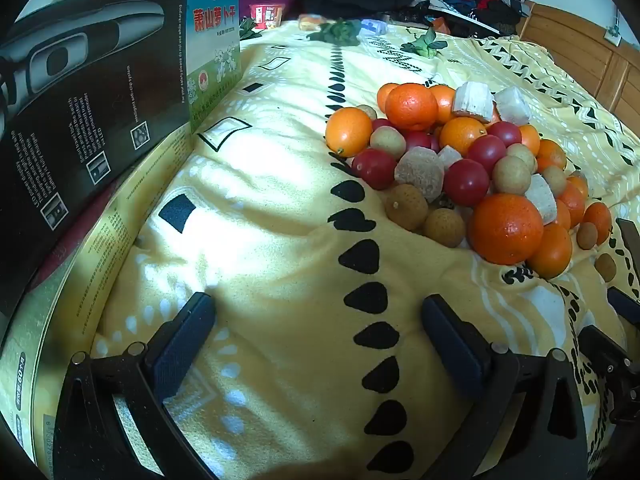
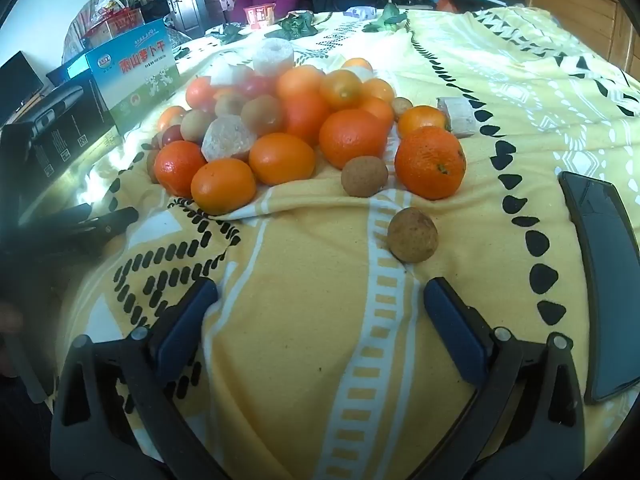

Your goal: Organize fruits

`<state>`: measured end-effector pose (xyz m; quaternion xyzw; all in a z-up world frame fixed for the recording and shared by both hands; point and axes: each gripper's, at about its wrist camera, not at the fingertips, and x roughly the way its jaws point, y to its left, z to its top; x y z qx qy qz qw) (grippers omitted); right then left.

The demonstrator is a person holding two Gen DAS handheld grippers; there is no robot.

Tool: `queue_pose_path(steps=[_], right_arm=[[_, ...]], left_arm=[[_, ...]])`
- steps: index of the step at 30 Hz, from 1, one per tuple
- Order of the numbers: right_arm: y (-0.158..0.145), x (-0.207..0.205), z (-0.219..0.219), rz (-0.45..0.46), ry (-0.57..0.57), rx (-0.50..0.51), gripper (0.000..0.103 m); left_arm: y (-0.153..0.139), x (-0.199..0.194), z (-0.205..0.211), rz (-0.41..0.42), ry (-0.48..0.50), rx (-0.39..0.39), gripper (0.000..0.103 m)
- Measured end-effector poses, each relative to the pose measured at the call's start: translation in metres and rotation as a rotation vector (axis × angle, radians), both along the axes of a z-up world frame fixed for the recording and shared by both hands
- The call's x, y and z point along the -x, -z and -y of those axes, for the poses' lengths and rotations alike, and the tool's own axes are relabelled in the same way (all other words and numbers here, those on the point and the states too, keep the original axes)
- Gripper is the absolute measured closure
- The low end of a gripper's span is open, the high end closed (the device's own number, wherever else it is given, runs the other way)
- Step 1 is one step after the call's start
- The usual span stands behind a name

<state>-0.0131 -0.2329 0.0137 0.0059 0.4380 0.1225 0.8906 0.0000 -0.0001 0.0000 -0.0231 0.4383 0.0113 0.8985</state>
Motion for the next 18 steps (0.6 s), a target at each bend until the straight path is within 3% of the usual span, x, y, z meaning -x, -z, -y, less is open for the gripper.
queue_pose_path(steps=[18], right_arm=[[-0.0003,0.0010,-0.0006,0.008,0.002,-0.021,0.000]], left_arm=[[0.0002,0.0015,-0.0001,0.000,0.000,0.003,0.000]])
